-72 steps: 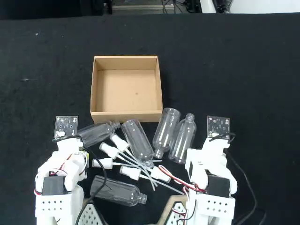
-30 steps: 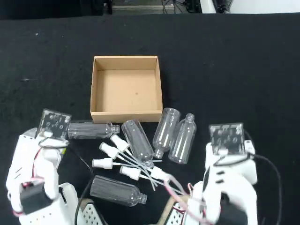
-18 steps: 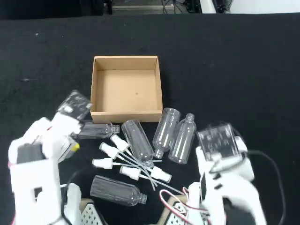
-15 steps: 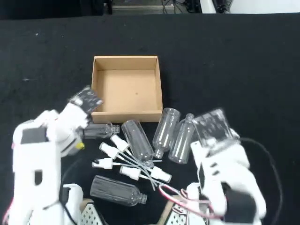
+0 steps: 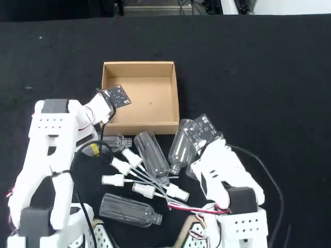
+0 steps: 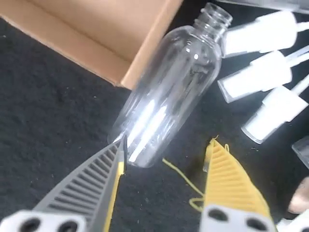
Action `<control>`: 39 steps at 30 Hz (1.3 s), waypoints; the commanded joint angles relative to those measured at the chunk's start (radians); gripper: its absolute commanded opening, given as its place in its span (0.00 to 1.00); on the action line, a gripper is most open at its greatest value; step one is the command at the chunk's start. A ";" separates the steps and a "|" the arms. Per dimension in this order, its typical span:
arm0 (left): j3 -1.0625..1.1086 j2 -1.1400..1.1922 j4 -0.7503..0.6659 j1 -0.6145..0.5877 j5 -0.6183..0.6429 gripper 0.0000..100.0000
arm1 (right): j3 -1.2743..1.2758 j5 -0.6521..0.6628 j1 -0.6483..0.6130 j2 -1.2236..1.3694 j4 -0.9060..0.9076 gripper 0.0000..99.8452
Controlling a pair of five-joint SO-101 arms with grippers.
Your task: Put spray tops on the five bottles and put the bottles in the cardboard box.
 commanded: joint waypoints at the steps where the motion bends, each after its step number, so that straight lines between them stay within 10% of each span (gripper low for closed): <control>1: -0.016 0.031 -0.034 -0.001 -0.043 0.25 | 0.012 -0.002 -0.018 -0.053 -0.029 0.08; 10: 0.077 0.048 -0.132 -0.025 -0.038 0.39 | 0.027 -0.002 -0.018 -0.076 -0.029 0.08; 27: 0.337 -0.166 -0.219 -0.090 -0.107 0.36 | 0.047 -0.002 -0.018 -0.081 -0.032 0.08; 39: 0.450 -0.186 -0.381 -0.070 0.098 0.36 | 0.047 -0.002 -0.018 -0.081 -0.031 0.08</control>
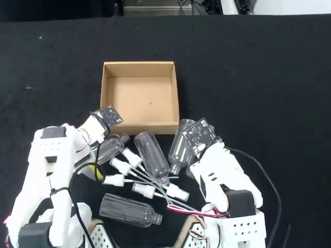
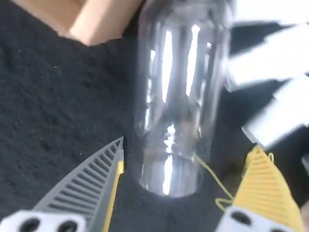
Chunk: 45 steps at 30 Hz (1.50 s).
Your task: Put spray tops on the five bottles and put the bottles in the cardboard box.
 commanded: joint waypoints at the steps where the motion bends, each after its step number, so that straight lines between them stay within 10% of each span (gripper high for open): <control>1: 0.047 -0.032 -0.137 0.018 0.068 0.36 | -0.010 -0.003 -0.011 -0.019 -0.026 0.08; 15: 0.031 -0.005 -0.158 0.021 0.092 0.36 | -0.008 -0.003 -0.008 -0.019 -0.026 0.08; 25: 0.016 0.000 -0.087 -0.018 0.083 0.10 | -0.008 -0.003 -0.008 -0.019 -0.025 0.08; 35: -0.182 -0.226 0.425 -0.226 -0.292 0.11 | -0.007 -0.003 -0.008 -0.019 -0.026 0.08; 45: -0.177 -0.141 0.178 -0.595 -0.284 0.11 | -0.156 -0.100 -0.005 -0.007 -0.058 0.08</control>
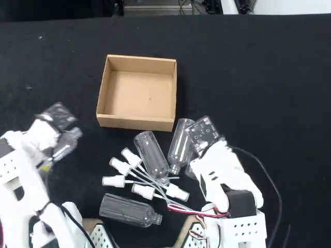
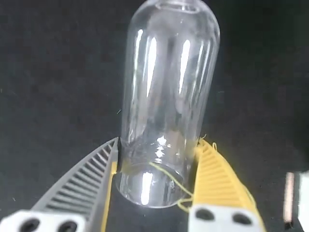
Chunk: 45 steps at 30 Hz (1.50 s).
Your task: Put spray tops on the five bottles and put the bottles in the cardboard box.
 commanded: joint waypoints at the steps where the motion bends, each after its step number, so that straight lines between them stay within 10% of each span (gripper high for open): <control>1: -0.001 0.107 -0.143 -0.117 0.055 0.11 | -0.157 -0.026 -0.006 -0.005 -0.003 0.08; 7: 0.001 0.290 -0.347 -0.223 0.215 0.11 | -0.363 -0.038 -0.011 0.186 -0.026 0.08; 26: 0.036 0.350 -0.347 -0.306 0.500 0.11 | -0.638 -0.626 -0.230 1.187 -0.419 0.17; 30: 0.038 0.350 -0.347 -0.306 0.500 0.11 | -0.638 -0.635 -0.227 1.253 -0.482 0.24; 45: 0.030 0.350 -0.348 -0.300 0.500 0.11 | -0.596 -0.471 -0.123 1.412 -0.704 0.04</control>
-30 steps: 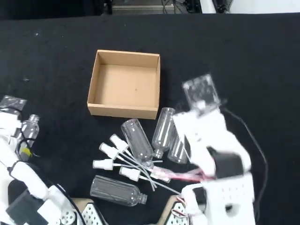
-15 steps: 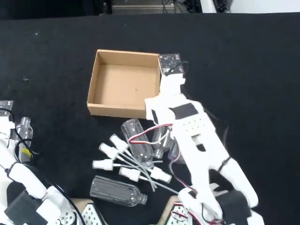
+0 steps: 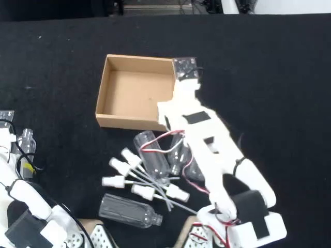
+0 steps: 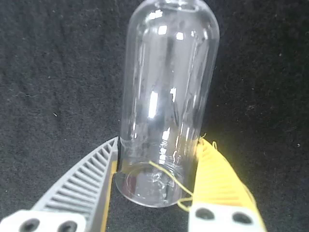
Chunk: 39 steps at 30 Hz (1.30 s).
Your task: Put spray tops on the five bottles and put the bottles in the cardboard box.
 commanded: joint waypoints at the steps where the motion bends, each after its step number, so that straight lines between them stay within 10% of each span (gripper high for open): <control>1: -0.018 -0.005 -0.008 -0.005 0.009 0.11 | -0.013 0.149 0.049 0.004 -0.034 0.03; 12: -0.019 -0.005 -0.008 -0.005 0.009 0.11 | -0.033 0.381 0.115 0.024 0.008 0.01; 28: -0.019 -0.005 -0.006 -0.004 0.009 0.11 | -0.025 0.245 0.095 -0.035 0.187 0.01; 39: -0.084 -0.005 0.061 -0.004 0.008 0.20 | -0.096 0.244 0.048 -0.147 0.328 0.31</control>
